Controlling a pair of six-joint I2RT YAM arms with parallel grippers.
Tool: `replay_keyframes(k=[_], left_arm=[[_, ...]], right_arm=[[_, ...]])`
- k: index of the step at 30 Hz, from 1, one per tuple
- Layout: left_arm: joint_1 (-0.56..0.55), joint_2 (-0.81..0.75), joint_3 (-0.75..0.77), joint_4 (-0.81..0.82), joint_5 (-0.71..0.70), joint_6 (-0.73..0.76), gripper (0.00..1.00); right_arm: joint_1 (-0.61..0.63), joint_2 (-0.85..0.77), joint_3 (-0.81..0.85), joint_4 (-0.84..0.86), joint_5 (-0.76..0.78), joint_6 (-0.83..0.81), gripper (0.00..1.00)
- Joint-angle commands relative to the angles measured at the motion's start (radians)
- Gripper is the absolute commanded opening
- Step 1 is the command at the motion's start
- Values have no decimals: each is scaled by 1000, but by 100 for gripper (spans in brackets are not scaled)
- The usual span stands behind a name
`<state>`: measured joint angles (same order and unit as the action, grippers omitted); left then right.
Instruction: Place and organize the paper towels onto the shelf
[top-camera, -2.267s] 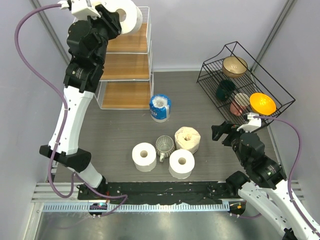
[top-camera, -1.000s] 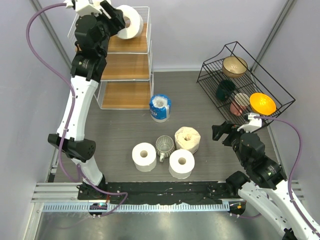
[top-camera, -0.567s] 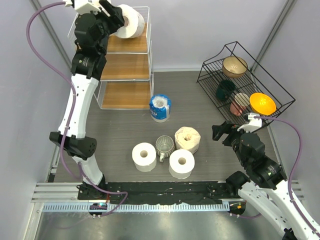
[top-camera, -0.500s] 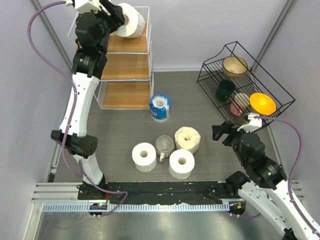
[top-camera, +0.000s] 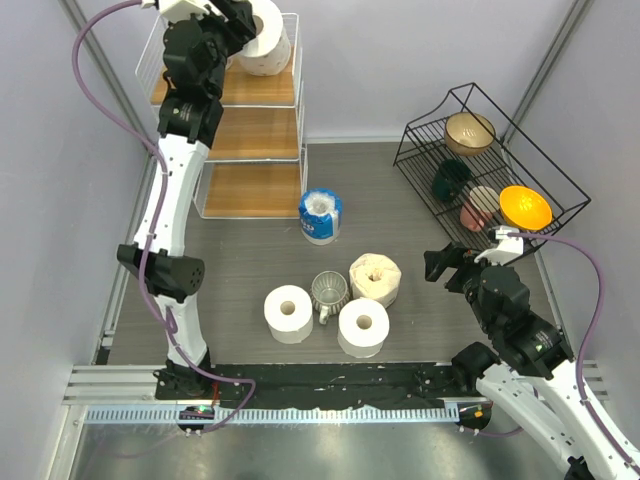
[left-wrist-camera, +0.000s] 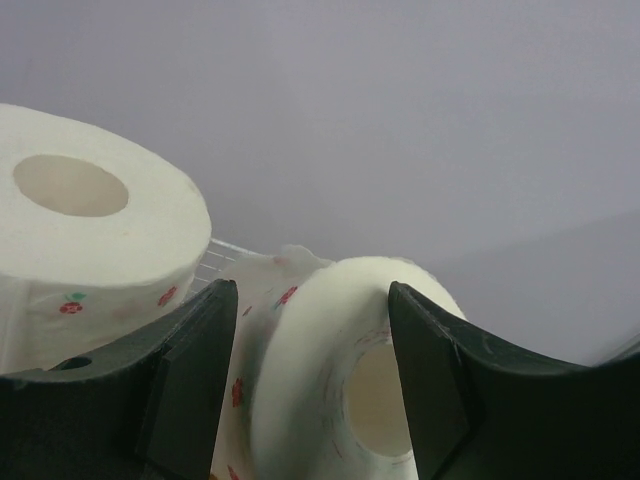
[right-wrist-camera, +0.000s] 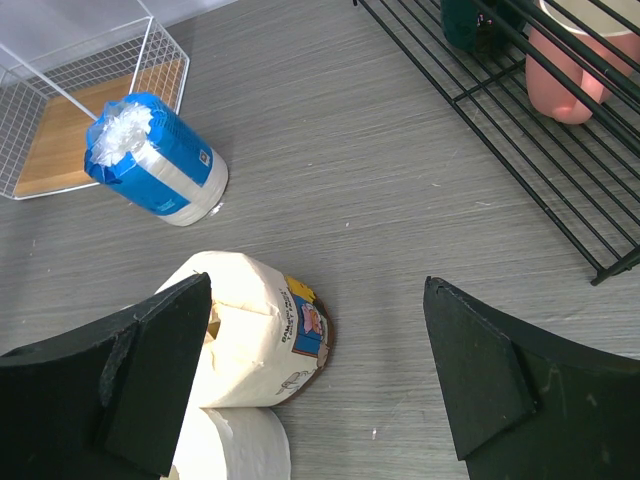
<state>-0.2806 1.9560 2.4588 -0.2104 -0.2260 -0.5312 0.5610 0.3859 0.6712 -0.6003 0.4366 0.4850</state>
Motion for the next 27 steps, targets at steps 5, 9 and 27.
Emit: replay_keyframes(k=[5, 9, 27], left_arm=[[21, 41, 34, 183, 30, -55, 66], [32, 27, -32, 322, 59, -78, 66], [72, -590, -535, 352, 189, 22, 76]], right_arm=[[4, 2, 27, 14, 21, 7, 92], [4, 13, 22, 19, 21, 7, 92], [5, 71, 62, 92, 15, 15, 91]])
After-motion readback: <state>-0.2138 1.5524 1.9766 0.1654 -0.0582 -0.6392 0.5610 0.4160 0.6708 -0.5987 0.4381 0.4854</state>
